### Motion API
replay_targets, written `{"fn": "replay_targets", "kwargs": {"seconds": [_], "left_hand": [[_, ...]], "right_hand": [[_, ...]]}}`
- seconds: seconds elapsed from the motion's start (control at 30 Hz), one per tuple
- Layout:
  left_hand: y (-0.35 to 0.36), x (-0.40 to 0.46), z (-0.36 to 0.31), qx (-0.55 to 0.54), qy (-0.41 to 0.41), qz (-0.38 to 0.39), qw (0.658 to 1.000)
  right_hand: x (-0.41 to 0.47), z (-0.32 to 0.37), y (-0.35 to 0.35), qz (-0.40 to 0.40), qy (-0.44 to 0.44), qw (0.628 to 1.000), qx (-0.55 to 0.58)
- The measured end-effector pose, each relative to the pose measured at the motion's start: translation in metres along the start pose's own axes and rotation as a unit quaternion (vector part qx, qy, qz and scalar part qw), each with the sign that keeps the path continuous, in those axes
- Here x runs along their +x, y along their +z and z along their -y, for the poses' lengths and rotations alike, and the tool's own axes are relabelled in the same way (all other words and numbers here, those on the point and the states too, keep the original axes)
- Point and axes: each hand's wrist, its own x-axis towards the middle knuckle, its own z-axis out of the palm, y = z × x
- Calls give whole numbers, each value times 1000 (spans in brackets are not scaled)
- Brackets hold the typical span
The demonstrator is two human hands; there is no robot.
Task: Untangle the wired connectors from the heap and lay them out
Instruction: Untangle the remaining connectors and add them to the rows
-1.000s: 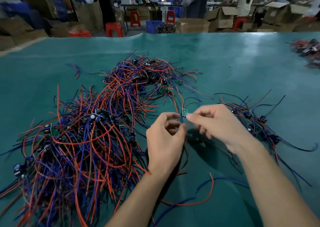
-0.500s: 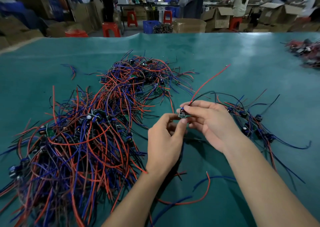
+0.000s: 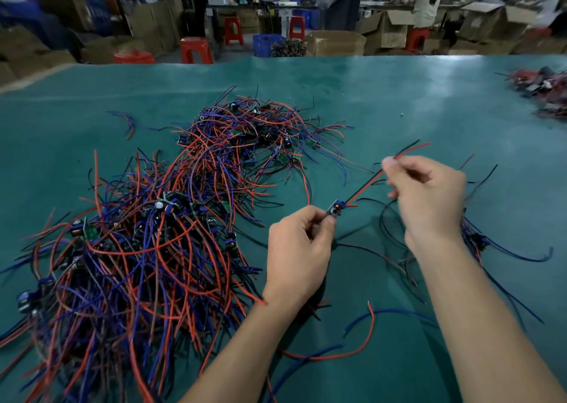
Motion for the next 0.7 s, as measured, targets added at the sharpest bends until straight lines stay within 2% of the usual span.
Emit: {"fn": "replay_targets", "kwargs": {"seconds": [0.13, 0.2, 0.23, 0.3, 0.37, 0.4, 0.43, 0.57, 0.7], "left_hand": [[-1, 0, 1, 8, -2, -43, 999], [-2, 1, 1, -7, -25, -82, 996], [-2, 1, 0, -9, -35, -92, 995], [-2, 0, 0, -9, -40, -94, 995], [-2, -1, 0, -5, -34, -84, 996], [-3, 0, 1, 1, -28, -78, 997], [-4, 1, 1, 9, -22, -74, 997], [-2, 2, -1, 3, -7, -43, 999], [0, 0, -3, 25, 23, 9, 999]], "right_hand": [[11, 1, -10, -136, 58, 984, 102], [11, 2, -10, -120, 100, 982, 104], [8, 3, -6, -66, 125, 985, 96], [-6, 6, 6, 116, 161, 979, 43], [-24, 8, 19, 293, 155, 943, -7], [-32, 8, 24, 341, 137, 930, -8], [-37, 7, 28, 356, 112, 928, -6], [-32, 6, 26, 268, 19, 963, -37], [-7, 15, 3, 99, -16, 995, 19]]}}
